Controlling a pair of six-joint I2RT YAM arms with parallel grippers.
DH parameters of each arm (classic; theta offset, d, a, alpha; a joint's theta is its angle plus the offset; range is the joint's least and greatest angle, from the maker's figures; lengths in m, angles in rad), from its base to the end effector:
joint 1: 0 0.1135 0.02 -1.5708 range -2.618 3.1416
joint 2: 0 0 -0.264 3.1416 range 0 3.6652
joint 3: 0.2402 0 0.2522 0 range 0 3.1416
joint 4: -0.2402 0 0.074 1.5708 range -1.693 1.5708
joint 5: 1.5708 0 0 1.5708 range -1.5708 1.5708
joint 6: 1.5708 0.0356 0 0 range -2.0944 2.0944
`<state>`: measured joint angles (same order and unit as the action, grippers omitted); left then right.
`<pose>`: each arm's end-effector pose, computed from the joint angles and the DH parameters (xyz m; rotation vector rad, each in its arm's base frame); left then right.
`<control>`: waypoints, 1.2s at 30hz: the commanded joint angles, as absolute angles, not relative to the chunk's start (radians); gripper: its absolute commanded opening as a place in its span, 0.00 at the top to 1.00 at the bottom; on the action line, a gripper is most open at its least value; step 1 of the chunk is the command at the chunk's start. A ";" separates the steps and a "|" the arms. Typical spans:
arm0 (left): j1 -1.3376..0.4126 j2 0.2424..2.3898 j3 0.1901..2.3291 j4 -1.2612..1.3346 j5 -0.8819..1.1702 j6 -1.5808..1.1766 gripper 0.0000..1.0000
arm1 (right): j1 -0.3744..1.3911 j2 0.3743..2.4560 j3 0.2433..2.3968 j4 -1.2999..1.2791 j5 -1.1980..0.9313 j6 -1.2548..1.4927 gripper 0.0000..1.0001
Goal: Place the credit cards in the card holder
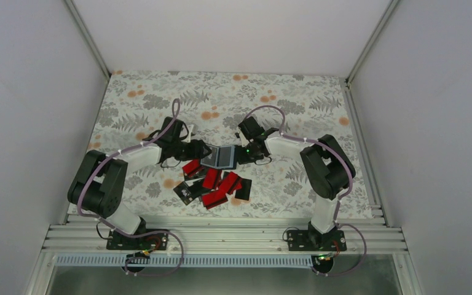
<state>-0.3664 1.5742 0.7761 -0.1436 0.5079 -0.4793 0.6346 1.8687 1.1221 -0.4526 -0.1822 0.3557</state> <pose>0.2708 -0.1225 0.1590 0.0728 2.6163 -0.9655 0.2842 0.2172 0.1420 -0.4463 2.8263 0.4855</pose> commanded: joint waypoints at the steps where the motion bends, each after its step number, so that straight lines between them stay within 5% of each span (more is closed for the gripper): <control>1: -0.372 1.543 0.790 -0.097 0.556 -0.493 0.37 | 0.646 1.864 1.127 -0.457 -0.179 0.354 0.96; 36: -0.482 1.573 0.829 -0.024 0.600 -0.535 0.38 | 0.645 1.898 1.171 -0.465 -0.167 0.348 0.96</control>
<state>-0.4683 1.5497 0.8089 -0.0570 0.5804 -0.5201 0.6346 1.8767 1.1366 -0.4618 -0.1783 0.3542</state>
